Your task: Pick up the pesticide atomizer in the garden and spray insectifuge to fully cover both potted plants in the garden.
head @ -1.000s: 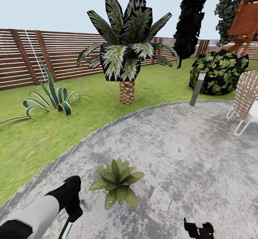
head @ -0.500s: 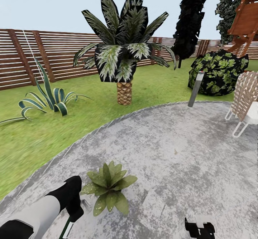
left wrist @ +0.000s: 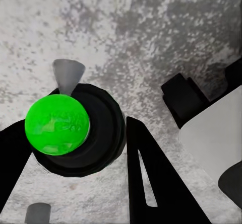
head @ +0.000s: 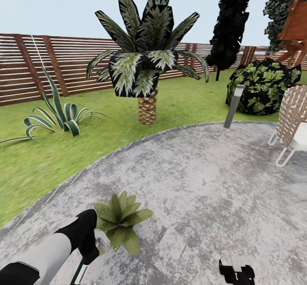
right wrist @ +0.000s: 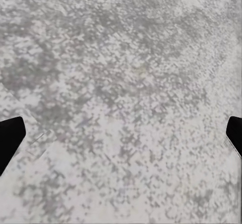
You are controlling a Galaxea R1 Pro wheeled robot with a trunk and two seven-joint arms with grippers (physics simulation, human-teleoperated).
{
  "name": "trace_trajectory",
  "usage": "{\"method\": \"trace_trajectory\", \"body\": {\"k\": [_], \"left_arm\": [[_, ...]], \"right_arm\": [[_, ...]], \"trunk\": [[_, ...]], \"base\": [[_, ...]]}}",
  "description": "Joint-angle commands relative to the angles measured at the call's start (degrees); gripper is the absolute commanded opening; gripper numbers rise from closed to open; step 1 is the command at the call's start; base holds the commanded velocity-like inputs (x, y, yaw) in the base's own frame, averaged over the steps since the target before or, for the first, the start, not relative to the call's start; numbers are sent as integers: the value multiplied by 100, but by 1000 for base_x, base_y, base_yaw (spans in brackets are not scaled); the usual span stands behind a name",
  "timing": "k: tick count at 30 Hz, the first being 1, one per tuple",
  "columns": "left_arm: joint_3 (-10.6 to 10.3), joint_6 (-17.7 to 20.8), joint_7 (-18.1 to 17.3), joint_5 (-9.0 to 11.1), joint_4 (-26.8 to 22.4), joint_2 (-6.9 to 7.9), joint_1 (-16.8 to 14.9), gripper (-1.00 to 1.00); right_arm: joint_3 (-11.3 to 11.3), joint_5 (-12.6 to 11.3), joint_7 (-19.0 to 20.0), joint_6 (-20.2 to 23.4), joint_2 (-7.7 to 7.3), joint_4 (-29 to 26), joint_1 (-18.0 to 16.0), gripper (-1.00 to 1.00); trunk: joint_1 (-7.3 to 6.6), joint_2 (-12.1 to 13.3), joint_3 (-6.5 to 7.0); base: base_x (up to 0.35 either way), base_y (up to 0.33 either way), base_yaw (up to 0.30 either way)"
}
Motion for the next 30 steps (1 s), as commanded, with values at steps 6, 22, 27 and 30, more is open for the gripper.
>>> {"method": "trace_trajectory", "body": {"k": [6, 22, 27, 30], "left_arm": [[-7, 25, -58, -53, -1, 26, -1, -100], [481, 13, -66, -51, -104, -14, -2, -100], [483, 29, -124, -43, -496, -48, -2, -100], [466, 16, -130, -40, -482, -27, -2, -100]], "right_arm": [[-45, 61, -15, -15, 1, 5, -3, 100], [-45, 61, -15, -15, 1, 5, -3, 100], [-45, 61, -15, -15, 1, 5, -3, 100], [-45, 61, -11, -15, 1, 5, -3, 100]], "trunk": [[-1, -2, -43], [-1, -2, -121], [-1, -2, -121], [-1, -2, -121]], "base": [[33, -129, 182], [0, -1, 143], [0, 0, 2], [0, 0, 0]]}}
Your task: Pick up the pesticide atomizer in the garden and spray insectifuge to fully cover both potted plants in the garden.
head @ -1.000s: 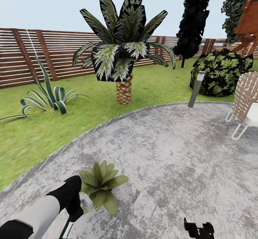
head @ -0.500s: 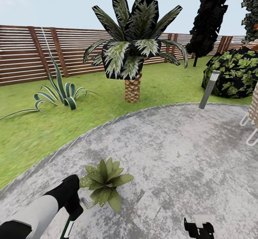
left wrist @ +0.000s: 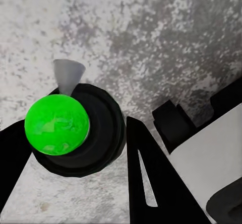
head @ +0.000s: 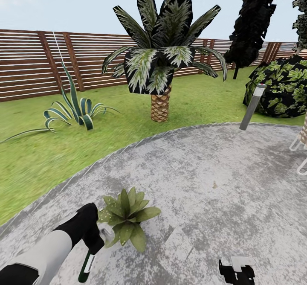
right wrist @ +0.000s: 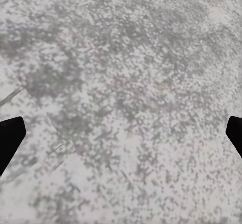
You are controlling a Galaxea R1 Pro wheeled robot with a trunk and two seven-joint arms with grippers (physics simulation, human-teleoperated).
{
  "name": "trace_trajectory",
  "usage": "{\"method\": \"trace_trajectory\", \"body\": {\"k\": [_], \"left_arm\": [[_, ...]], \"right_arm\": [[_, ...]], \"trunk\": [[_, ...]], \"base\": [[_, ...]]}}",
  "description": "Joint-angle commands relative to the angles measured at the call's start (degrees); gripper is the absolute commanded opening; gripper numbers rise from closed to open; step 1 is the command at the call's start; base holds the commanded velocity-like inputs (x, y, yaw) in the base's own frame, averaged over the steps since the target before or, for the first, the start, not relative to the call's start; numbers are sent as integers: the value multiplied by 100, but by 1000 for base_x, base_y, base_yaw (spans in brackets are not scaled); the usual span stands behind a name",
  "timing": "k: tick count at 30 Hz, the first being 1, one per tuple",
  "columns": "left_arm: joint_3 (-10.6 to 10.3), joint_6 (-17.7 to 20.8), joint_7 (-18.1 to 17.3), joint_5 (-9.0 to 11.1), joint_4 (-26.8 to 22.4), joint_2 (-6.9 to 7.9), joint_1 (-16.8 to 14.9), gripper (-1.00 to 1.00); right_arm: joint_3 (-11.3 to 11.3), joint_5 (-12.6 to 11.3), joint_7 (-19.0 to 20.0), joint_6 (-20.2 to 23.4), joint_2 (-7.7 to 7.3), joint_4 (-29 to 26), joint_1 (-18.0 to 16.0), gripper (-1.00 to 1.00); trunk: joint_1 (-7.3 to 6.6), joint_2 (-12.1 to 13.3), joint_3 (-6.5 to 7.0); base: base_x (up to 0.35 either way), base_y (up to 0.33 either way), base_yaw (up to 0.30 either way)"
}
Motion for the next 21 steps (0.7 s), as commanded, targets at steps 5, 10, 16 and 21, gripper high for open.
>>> {"method": "trace_trajectory", "body": {"k": [5, 10, 16, 21], "left_arm": [[-28, -25, -63, -41, 176, 67, 16, -100], [-24, -22, -55, -50, 204, 42, 16, -100], [-31, -21, -6, -59, 205, 25, 16, -100], [-33, -22, -38, -45, 206, 23, 16, -100]], "right_arm": [[-45, 64, -17, -18, 7, 7, -4, 100], [-45, 61, -22, -17, 8, 7, -4, 100], [-45, 61, -22, -18, -5, 7, -4, 100], [-45, 69, -14, -18, -25, 15, -4, 100]], "trunk": [[-1, -2, -5], [-1, -2, -5], [-1, -2, -5], [-1, -2, -5]], "base": [[0, 0, 43], [0, 0, 251], [0, 0, 144], [202, -125, 2]]}}
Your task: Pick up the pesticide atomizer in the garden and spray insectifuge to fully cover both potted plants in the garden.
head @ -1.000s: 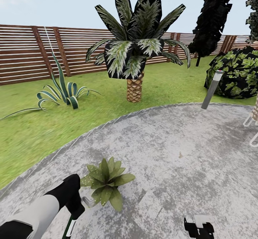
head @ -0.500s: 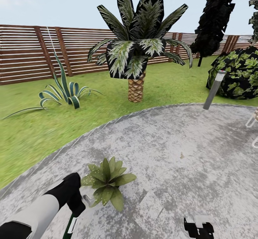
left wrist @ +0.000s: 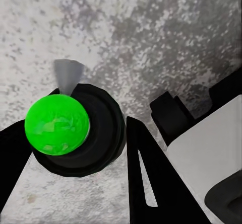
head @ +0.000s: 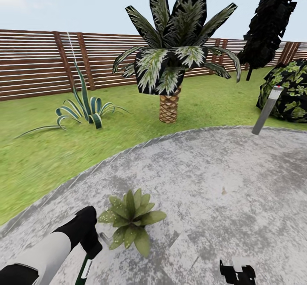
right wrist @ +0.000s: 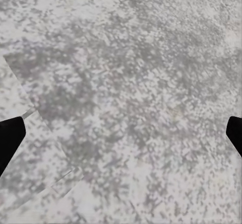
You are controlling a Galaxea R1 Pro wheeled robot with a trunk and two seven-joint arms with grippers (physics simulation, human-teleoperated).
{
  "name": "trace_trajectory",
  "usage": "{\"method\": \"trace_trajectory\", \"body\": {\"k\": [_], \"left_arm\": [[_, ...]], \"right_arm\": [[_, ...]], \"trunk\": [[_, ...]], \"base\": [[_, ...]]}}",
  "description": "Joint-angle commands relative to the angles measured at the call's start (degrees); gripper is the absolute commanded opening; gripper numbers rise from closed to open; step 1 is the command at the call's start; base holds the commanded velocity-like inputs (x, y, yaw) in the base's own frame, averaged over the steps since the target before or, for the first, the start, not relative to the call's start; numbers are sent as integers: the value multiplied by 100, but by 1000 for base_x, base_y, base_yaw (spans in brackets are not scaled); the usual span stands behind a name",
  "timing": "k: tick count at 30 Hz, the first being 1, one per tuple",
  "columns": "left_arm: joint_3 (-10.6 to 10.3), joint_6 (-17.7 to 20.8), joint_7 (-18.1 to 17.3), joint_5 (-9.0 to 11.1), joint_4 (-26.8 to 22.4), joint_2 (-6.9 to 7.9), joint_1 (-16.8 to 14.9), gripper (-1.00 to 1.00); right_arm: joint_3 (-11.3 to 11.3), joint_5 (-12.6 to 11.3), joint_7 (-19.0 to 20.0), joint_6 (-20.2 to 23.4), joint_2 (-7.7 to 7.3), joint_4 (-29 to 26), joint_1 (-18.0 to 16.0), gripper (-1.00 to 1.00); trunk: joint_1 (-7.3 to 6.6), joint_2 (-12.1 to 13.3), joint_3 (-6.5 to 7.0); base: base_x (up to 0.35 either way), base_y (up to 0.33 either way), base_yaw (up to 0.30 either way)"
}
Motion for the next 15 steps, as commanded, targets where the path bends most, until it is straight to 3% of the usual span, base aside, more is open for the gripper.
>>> {"method": "trace_trajectory", "body": {"k": [1, 4, 8, 12, 15], "left_arm": [[-13, 24, -70, -44, -14, -2, -1, -100], [-9, 24, -200, -45, -15, 1, -1, -100], [-83, -59, -741, -117, -64, 4, -9, -100], [-91, -64, -784, -126, -76, 7, -10, -100], [-92, -64, -785, -127, -76, 3, -10, -100]], "right_arm": [[-45, 61, -16, -16, 1, 7, -4, 100], [-45, 61, -16, -16, 1, 7, -4, 100], [-45, 61, -16, -13, 0, 7, -4, 100], [-45, 56, -23, -16, 10, -1, -4, 100], [-45, 53, -24, -15, 30, -2, -4, 100]], "trunk": [[1, -2, -5], [1, -2, -5], [1, -2, -5], [1, -2, -5], [1, -2, -5]], "base": [[210, -176, 0], [158, -185, 0], [93, -117, 0], [6, -8, 22], [1, -1, 208]]}}
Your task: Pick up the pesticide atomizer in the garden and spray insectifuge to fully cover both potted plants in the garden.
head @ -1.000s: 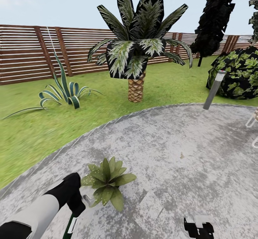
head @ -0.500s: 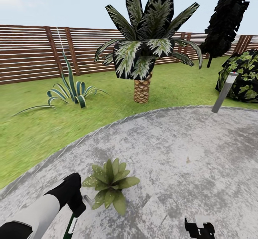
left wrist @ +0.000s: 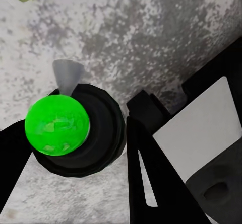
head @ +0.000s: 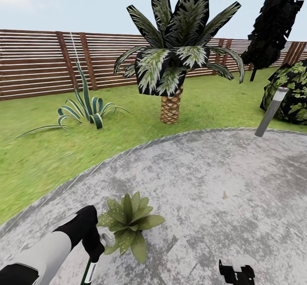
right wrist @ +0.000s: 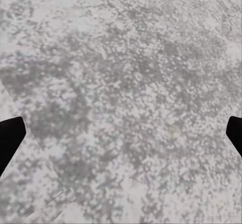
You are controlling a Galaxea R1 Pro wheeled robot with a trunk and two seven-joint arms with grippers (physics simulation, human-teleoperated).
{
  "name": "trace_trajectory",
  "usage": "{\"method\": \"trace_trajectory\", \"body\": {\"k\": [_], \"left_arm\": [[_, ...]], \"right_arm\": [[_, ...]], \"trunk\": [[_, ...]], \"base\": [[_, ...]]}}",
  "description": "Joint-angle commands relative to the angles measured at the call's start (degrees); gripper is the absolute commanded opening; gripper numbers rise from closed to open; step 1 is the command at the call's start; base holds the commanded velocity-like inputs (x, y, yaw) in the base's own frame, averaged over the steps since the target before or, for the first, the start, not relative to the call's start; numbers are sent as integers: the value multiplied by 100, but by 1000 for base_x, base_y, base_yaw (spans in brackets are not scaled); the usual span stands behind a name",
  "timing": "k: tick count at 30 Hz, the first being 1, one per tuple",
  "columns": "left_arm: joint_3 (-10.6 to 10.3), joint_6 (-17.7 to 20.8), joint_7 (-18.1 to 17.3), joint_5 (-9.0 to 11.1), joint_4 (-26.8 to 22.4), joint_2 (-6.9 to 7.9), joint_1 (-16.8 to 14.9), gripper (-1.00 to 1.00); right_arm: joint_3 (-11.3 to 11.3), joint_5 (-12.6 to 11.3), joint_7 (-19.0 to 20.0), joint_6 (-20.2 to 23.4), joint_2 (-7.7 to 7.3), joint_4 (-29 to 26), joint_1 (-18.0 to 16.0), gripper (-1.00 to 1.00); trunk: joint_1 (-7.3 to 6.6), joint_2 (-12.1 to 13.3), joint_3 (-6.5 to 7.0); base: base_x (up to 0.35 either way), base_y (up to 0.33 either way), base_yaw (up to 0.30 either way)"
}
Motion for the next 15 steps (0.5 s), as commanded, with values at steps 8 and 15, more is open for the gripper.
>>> {"method": "trace_trajectory", "body": {"k": [8, 15], "left_arm": [[17, 32, -48, -34, -31, -14, -1, -100], [39, 30, -57, -8, -46, -32, -1, -100]], "right_arm": [[-44, 60, -14, -16, 7, 6, -4, 100], [-44, 60, -9, -18, 7, 6, -4, 100]], "trunk": [[-1, -2, -5], [-1, -2, -5]], "base": [[0, 0, 271], [-5, -102, 158]]}}
